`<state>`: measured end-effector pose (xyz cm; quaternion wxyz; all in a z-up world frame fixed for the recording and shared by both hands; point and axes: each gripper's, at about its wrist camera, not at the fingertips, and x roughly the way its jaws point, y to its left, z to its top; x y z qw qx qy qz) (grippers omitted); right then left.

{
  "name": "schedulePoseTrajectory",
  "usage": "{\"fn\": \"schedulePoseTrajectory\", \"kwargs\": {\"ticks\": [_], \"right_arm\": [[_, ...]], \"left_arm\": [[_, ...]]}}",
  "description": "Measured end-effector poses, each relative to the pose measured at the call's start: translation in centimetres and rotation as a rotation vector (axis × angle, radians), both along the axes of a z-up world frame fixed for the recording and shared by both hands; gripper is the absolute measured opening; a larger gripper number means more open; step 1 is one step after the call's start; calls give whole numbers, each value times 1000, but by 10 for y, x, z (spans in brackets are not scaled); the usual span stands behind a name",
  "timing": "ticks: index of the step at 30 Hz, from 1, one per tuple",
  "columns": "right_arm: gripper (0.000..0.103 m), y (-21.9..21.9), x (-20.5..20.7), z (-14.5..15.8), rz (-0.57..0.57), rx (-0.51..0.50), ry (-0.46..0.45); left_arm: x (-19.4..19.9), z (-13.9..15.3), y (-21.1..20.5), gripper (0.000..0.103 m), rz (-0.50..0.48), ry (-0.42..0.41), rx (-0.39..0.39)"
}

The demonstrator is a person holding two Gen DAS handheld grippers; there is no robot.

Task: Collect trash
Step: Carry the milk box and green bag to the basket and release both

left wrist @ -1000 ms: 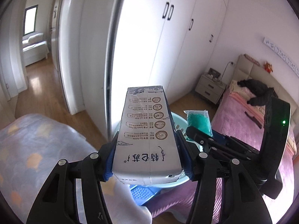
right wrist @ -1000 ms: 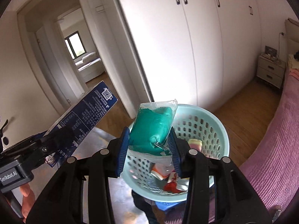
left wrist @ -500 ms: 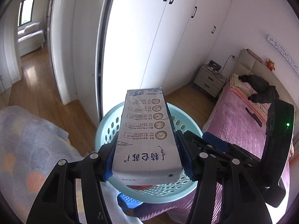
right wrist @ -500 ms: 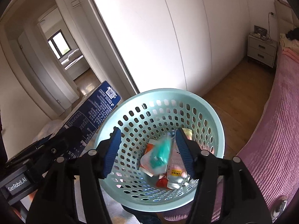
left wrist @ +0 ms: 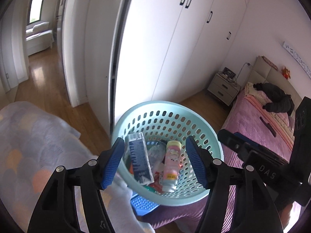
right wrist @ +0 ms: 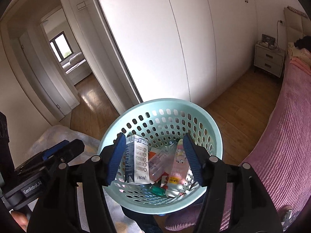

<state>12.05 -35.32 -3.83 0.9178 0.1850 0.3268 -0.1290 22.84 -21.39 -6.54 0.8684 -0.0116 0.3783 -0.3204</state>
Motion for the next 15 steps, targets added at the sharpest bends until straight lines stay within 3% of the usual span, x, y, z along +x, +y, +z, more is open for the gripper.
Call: {"fn": "schedulePoseTrajectory", "kwargs": {"ticks": [10,15], "right_arm": [[57,34,-25,29,58,-98,-61],[58,52,-44,40,65,-150,-110]], "left_arm": [[-39,22,43,67,48,-32,-46],[-63,20,65,67,113,-83,-19]]}}
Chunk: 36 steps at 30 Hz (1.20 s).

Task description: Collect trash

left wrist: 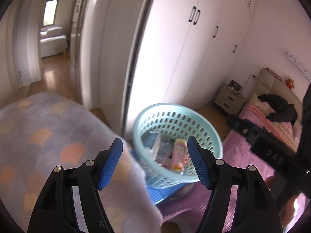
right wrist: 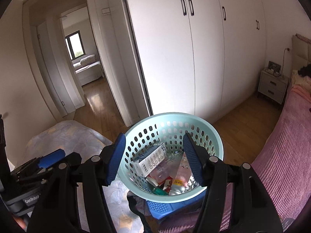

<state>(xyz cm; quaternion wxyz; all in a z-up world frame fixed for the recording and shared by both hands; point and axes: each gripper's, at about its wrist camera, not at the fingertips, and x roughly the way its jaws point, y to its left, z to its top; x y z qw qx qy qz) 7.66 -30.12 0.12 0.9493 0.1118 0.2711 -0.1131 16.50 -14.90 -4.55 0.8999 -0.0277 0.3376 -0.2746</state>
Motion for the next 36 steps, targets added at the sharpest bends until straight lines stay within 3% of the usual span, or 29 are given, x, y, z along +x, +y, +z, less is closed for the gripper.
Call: {"fn": "schedulePoseTrajectory", "kwargs": {"ticks": [6,10,18,27,36], "right_arm": [[58,16,-22,9,3,-40,-61],[58,24,-36,10,0,-53,-98],[58,34,-63,13,-46,-116,-173],[65,46,-84,13,-84,-177,-219],[65,60,-80,9,-73,-199,-201]], "left_arm": [[-21,-10,25,67,139,-74,59],[-38,-20,35,72,235,-178,123],[-55,-26,41,81,303,-336,127],[-57,-28,61,85,368,-316,81],[-62,-28,56,92,367,-348,113]]}}
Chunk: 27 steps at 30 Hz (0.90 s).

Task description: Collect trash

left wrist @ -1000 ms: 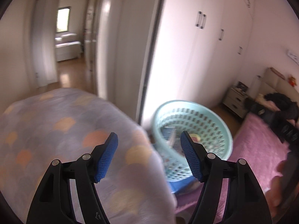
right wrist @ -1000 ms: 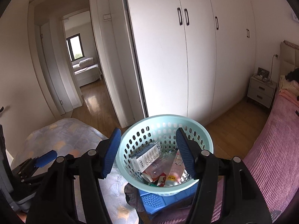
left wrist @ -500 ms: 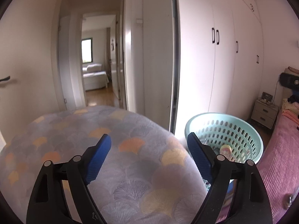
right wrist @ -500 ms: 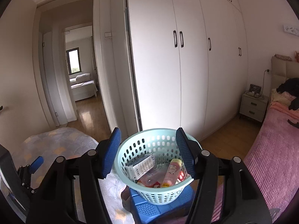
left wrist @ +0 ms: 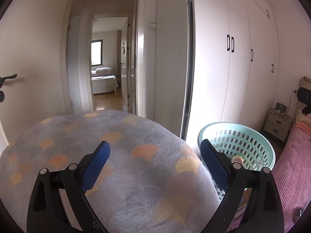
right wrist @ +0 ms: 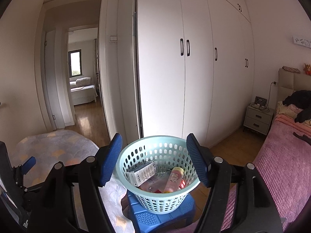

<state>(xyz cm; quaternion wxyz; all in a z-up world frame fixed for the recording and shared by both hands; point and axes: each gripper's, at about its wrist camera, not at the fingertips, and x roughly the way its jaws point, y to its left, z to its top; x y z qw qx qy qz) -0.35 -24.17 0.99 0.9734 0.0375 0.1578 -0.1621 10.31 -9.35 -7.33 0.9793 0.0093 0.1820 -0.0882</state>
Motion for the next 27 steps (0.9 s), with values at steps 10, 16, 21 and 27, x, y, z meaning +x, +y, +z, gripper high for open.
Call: {"fn": "schedulePoseTrajectory", "kwargs": {"ticks": [10,16,21,27], "right_arm": [[66,-1,10,-4,-8,4,19],[69,-1,12,-4,-8,9,22],[70,-1,13,-7,-9,18,27],[70,-4,14,-9,-13,30,31]], "left_arm": [[2,-1,0,94,10,5,6],[3,-1,-1,95,15,7,10],[2,-2,-3,95,13,5,21],[3,-3,-1,95,20,11,17]]}}
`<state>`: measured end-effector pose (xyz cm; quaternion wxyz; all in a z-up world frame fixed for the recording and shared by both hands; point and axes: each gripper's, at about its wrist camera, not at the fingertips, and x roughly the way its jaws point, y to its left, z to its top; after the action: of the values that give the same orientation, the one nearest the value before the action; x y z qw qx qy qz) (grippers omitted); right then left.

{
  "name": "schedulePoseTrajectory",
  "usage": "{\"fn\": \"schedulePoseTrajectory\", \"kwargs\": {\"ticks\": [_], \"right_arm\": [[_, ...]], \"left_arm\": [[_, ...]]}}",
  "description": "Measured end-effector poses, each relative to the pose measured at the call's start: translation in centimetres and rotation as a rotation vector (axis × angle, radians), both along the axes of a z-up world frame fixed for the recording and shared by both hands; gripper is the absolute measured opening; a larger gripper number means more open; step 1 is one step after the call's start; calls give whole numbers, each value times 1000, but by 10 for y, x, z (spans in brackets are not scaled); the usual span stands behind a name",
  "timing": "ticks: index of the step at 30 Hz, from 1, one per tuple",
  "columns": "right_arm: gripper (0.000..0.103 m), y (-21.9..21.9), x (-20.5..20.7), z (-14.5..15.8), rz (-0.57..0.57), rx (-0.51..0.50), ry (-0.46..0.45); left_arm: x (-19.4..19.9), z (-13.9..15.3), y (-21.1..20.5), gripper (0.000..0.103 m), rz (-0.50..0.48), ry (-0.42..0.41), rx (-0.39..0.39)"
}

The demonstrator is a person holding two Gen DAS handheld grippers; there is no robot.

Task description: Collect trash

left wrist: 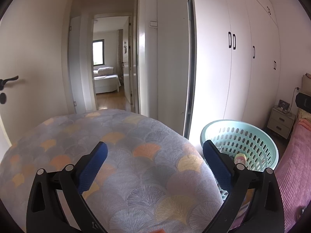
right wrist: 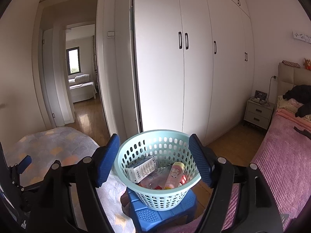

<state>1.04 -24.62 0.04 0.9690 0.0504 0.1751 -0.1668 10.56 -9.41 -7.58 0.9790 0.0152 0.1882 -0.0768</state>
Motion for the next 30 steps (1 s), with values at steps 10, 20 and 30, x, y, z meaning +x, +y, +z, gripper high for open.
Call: {"fn": "schedulePoseTrajectory", "kwargs": {"ticks": [10,20,30], "right_arm": [[70,0,0,-1,1,0,4],[72,-5,-1,-3,-9,12,3],[72,-6,-2,-4,-9,20,6]], "left_arm": [[0,1,0,95,-3,1,1],[0,1,0,95,-2,5,1],[0,1,0,95,-2,6,2]]}}
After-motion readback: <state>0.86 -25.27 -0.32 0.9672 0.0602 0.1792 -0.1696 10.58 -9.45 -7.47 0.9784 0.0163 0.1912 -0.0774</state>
